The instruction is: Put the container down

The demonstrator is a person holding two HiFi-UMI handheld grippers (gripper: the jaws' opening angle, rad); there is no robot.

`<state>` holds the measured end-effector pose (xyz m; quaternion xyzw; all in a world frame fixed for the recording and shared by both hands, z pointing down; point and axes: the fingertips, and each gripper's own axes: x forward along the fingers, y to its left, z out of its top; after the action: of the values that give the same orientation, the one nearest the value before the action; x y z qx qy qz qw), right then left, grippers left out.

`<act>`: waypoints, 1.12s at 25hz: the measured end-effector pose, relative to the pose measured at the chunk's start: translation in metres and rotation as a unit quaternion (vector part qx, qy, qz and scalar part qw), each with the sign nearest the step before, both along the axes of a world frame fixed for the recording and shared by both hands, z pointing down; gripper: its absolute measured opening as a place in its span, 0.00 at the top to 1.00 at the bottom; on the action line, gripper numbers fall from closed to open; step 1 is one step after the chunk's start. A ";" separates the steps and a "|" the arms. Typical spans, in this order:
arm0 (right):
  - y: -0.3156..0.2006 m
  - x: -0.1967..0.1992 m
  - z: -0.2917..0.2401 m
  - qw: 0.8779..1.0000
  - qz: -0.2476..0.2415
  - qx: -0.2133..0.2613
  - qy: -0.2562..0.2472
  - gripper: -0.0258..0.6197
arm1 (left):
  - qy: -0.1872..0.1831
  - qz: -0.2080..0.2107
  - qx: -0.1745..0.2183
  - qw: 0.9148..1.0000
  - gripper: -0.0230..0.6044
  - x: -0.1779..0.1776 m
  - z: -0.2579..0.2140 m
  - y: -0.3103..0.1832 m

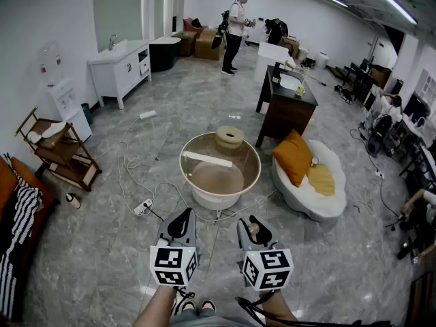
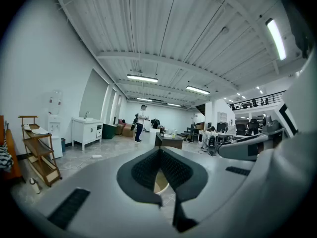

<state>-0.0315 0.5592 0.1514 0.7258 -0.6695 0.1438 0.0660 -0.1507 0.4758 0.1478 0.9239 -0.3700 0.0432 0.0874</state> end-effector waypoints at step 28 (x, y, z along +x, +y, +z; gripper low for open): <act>-0.024 0.046 0.015 1.000 -0.015 -0.007 -0.023 0.77 | -0.013 -0.005 -0.012 1.000 0.96 0.040 0.021 -0.028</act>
<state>0.0142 0.5356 0.1665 0.7119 -0.6805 0.1637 0.0577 -0.1112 0.4480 0.1686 0.9204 -0.3749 0.0592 0.0938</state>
